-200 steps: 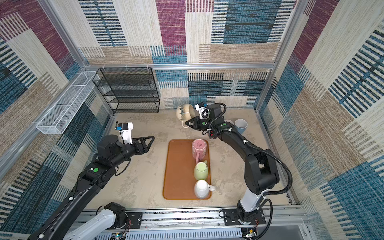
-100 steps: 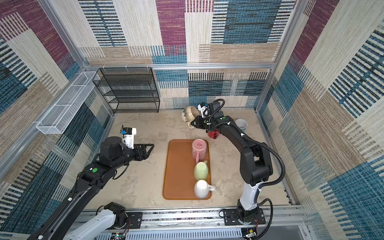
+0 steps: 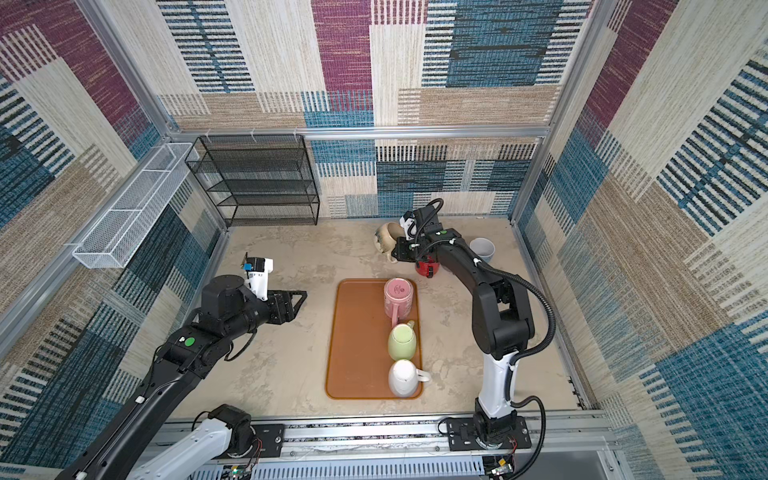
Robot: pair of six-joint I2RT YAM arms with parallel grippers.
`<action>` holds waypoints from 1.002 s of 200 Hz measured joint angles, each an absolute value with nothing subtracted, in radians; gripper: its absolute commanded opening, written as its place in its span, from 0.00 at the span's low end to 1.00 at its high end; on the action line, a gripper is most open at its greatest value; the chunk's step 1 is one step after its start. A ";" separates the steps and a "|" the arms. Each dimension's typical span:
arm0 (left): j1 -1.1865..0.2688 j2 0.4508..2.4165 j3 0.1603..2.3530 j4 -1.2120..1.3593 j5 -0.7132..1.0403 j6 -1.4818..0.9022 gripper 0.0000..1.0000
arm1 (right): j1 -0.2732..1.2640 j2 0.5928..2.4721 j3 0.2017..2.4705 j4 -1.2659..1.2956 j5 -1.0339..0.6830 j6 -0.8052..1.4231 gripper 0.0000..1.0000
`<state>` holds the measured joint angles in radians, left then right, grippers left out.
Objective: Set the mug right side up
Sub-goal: 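Lower the cream mug upright beside the red mug with the right gripper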
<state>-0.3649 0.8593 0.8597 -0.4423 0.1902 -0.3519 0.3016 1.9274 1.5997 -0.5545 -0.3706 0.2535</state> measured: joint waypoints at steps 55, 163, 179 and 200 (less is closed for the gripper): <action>-0.365 0.875 0.858 -0.444 0.190 -0.348 0.73 | 0.302 1.930 1.601 -0.580 -0.262 0.205 0.00; -0.364 0.890 0.858 -0.445 0.190 -0.345 0.73 | 0.319 1.948 1.542 -0.598 -0.162 0.175 0.00; -0.364 0.890 0.858 -0.445 0.190 -0.345 0.73 | 0.328 1.953 1.542 -0.599 -0.134 0.170 0.00; -0.364 0.890 0.858 -0.445 0.190 -0.345 0.73 | 0.341 1.960 1.542 -0.600 -0.100 0.160 0.00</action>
